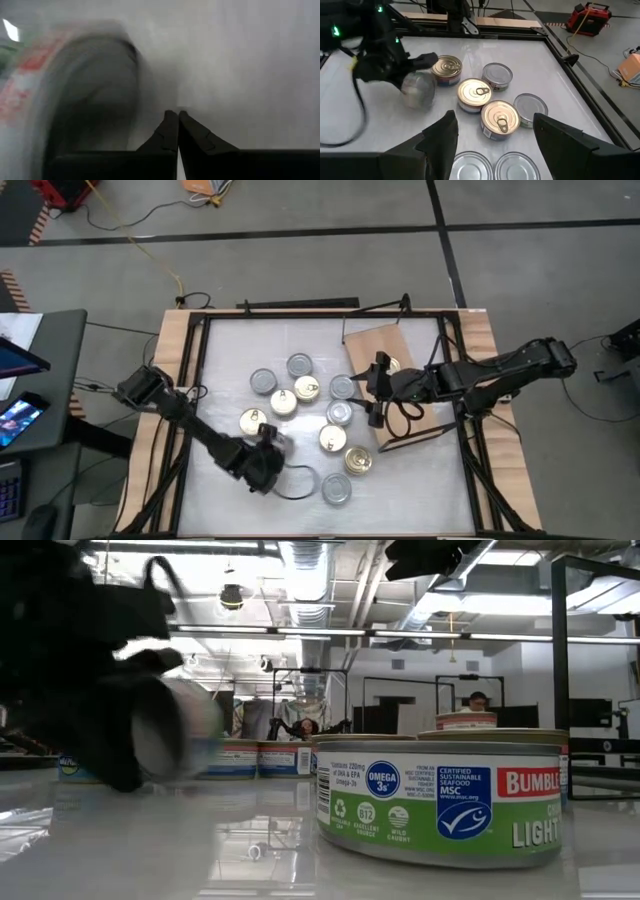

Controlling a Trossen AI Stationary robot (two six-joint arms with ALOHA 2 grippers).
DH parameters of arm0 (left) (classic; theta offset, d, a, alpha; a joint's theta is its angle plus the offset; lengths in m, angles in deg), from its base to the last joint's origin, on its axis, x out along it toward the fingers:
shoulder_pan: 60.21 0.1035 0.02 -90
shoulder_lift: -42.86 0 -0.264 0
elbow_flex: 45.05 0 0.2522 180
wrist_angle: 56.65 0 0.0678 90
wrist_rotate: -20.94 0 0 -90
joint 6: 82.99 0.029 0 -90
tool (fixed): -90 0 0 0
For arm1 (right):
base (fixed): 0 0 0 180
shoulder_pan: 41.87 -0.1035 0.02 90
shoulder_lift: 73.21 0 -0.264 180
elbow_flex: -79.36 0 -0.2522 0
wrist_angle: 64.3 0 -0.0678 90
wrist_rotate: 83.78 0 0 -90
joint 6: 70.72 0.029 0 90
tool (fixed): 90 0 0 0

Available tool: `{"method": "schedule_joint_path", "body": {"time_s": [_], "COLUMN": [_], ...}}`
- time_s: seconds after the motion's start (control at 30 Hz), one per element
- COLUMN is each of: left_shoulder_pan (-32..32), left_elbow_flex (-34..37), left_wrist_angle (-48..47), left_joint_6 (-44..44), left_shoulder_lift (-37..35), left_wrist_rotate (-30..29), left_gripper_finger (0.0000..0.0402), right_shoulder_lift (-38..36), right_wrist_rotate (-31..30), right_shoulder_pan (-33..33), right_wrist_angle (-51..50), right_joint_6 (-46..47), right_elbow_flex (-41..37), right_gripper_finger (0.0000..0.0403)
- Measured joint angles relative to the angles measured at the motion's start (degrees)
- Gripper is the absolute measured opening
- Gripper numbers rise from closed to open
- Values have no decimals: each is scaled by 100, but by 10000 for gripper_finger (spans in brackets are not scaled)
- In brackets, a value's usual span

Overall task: Stack canned seafood by type on shelf
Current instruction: Put the green tuna can on the shelf

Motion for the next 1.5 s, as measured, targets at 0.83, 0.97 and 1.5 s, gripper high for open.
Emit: {"method": "schedule_joint_path", "body": {"time_s": [0.83,0.97,1.5], "left_shoulder_pan": [-20,140,995], "left_elbow_flex": [-2079,-2342,-1840], "left_wrist_angle": [-1682,-1877,-1868], "left_joint_6": [-1456,-1804,-2068], "left_shoulder_lift": [-33,-43,-41], "left_wrist_rotate": [-14,-39,201], "left_gripper_finger": [111,177,311], "right_shoulder_lift": [2,2,-415], "right_wrist_rotate": [-5,-7,-154], "right_shoulder_pan": [-2,-9,-400], "right_wrist_angle": [-31,-51,-540], "right_joint_6": [24,26,151], "right_elbow_flex": [0,0,0], "right_gripper_finger": [283,283,283]}}
